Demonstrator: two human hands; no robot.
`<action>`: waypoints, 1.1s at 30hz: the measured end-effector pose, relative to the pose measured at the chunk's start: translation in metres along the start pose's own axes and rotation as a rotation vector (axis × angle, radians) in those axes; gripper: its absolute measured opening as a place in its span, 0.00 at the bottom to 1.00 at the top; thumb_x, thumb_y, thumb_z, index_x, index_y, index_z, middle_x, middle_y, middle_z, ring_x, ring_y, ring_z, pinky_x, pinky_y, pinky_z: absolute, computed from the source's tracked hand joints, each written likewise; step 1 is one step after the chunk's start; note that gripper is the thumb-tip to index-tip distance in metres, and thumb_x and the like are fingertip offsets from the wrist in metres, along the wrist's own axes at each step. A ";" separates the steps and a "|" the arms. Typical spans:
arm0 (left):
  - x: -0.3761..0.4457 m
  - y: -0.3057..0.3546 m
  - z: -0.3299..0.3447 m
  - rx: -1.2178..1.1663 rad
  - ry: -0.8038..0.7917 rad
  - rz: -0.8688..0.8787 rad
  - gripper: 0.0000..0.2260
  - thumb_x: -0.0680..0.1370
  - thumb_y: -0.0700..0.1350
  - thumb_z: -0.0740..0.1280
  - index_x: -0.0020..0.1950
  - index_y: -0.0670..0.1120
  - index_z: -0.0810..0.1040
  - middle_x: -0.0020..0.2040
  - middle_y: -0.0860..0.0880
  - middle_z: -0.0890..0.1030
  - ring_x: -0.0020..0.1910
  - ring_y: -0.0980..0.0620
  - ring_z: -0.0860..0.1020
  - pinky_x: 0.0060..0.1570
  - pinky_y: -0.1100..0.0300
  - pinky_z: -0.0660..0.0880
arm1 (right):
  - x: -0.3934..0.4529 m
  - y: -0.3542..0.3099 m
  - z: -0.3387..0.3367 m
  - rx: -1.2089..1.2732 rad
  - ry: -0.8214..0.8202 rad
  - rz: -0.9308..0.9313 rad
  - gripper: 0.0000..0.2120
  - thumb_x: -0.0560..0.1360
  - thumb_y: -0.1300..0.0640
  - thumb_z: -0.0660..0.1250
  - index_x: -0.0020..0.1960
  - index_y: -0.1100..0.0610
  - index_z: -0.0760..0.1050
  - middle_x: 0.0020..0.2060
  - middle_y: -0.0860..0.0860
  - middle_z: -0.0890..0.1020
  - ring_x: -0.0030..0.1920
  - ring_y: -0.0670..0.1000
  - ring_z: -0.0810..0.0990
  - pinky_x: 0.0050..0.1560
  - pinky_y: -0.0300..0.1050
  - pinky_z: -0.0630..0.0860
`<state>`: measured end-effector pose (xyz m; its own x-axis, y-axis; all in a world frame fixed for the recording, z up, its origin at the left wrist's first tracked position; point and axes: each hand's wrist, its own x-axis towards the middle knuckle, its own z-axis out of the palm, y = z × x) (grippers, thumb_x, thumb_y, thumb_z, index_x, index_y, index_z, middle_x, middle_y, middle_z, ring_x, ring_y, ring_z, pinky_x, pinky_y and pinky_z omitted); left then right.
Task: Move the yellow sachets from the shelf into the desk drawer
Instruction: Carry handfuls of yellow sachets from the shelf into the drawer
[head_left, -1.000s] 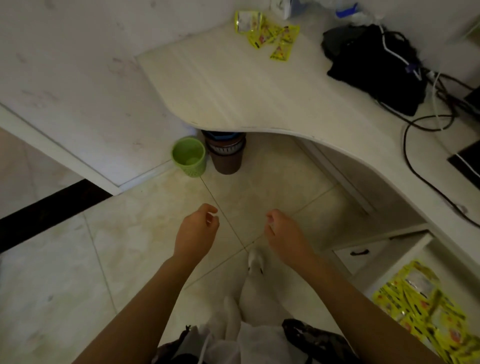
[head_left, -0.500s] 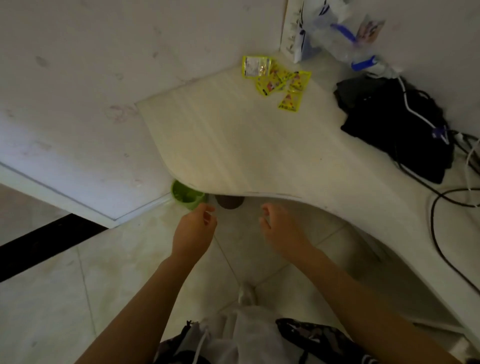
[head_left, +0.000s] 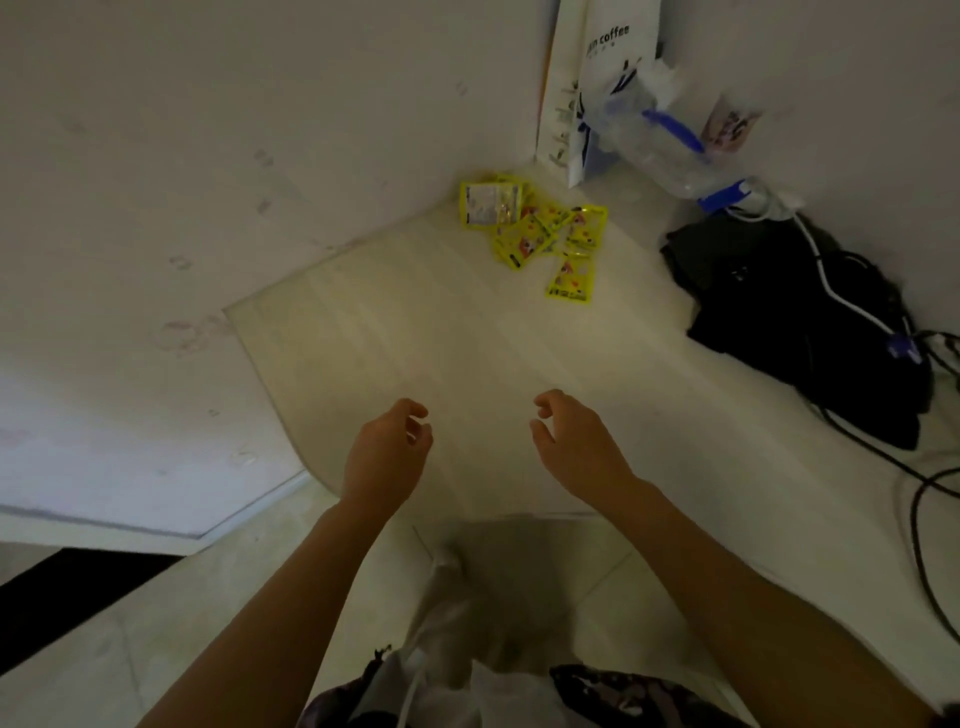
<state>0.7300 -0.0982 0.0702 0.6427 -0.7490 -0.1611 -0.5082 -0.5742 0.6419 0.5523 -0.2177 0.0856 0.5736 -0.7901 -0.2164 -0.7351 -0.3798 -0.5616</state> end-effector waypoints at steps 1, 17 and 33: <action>0.014 0.000 -0.003 -0.001 -0.017 0.008 0.09 0.79 0.45 0.64 0.58 0.47 0.76 0.44 0.51 0.79 0.42 0.52 0.78 0.43 0.58 0.76 | 0.010 -0.003 -0.002 0.006 0.009 0.020 0.16 0.80 0.54 0.58 0.66 0.57 0.68 0.61 0.54 0.76 0.60 0.53 0.75 0.59 0.46 0.72; 0.176 0.037 -0.003 0.080 -0.171 0.140 0.08 0.78 0.46 0.65 0.55 0.48 0.77 0.42 0.52 0.78 0.46 0.48 0.79 0.48 0.53 0.77 | 0.129 0.001 -0.031 0.088 0.095 0.198 0.15 0.79 0.56 0.60 0.64 0.59 0.70 0.59 0.55 0.77 0.60 0.54 0.75 0.59 0.46 0.71; 0.317 0.103 0.065 0.199 -0.235 0.041 0.11 0.77 0.46 0.63 0.58 0.47 0.76 0.54 0.48 0.81 0.55 0.46 0.77 0.54 0.53 0.74 | 0.278 0.071 -0.069 0.129 -0.009 0.396 0.17 0.79 0.56 0.60 0.64 0.62 0.69 0.60 0.60 0.77 0.60 0.59 0.76 0.56 0.48 0.73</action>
<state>0.8446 -0.4163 0.0360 0.4812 -0.8154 -0.3218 -0.6478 -0.5781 0.4962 0.6348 -0.4980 0.0407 0.2589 -0.8586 -0.4425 -0.8484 0.0168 -0.5291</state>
